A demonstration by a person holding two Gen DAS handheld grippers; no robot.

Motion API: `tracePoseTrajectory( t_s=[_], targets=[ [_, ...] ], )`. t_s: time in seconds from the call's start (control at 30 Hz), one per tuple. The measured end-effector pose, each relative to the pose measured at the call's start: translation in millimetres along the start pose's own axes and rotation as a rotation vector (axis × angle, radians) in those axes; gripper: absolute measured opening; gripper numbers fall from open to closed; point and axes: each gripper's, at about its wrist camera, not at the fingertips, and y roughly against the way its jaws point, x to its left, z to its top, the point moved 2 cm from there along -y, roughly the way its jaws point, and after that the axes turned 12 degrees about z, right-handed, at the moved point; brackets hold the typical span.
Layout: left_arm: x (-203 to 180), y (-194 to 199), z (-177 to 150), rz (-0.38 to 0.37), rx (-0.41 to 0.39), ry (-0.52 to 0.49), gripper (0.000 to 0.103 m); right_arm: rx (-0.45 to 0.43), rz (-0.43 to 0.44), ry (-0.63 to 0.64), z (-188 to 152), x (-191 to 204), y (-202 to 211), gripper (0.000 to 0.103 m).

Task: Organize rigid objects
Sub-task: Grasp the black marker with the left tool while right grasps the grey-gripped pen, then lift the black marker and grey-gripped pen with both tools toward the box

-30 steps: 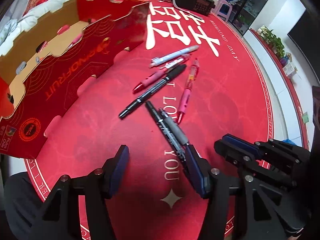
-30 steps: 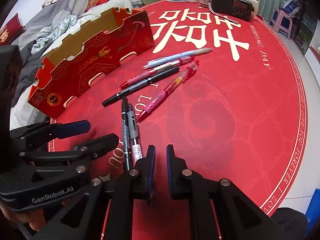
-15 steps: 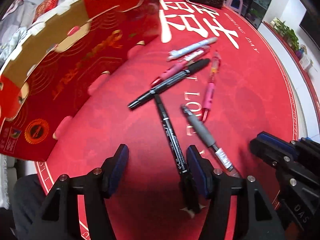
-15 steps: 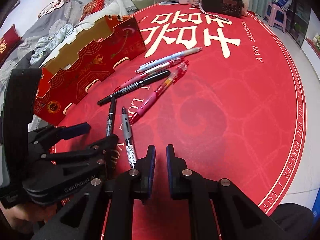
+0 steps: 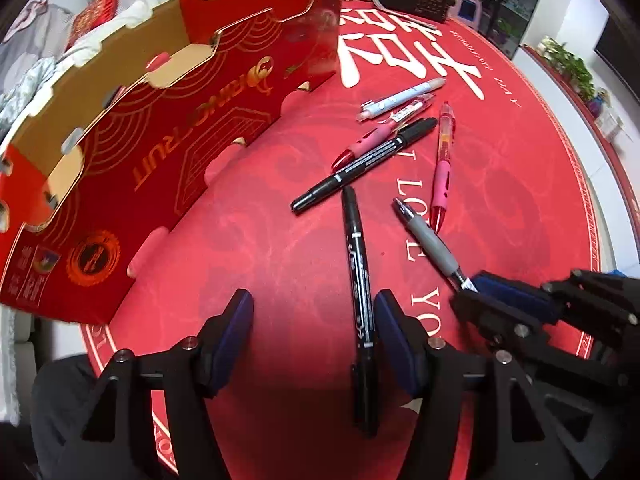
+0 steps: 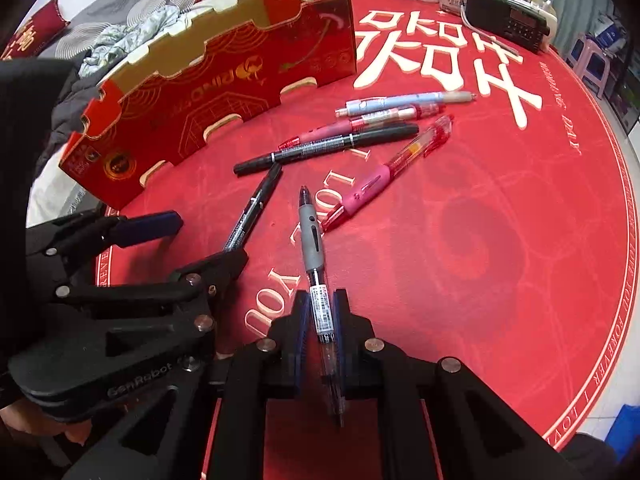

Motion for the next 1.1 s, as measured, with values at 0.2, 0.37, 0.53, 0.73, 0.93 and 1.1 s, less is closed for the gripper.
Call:
tracePoseTrajectory(
  t_s=[0.2, 0.37, 0.53, 0.73, 0.93, 1.1],
  targets=[
    [-0.4, -0.7, 2.0, -0.001, -0.021, -0.016, 0.066, -0.033, 0.005, 0.014, -0.9, 0.2, -0.6, 0.013],
    [-0.9, -3.0, 6.0, -0.001, -0.023, -0.021, 0.068, -0.026, 0.064, -0.001, -1.5, -4.0, 0.3, 0.019],
    [-0.2, -4.5, 7.5, -0.005, -0.032, -0.019, 0.068, -0.033, 0.102, 0.012, -2.7, -2.8, 0.1, 0.027],
    [2.5, -6.3, 9.6, -0.012, -0.049, -0.044, 0.069, -0.031, 0.039, 0.053, -2.2, 7.6, -2.7, 0.028],
    [-8.1, -0.8, 8.7, -0.042, -0.064, -0.089, 0.038, -0.002, -0.135, 0.261, -5.6, 38.0, -12.1, 0.026],
    [-22.9, 4.0, 5.0, -0.072, -0.058, -0.104, 0.008, 0.008, -0.082, 0.196, -11.7, 35.6, -16.1, 0.011]
  ],
)
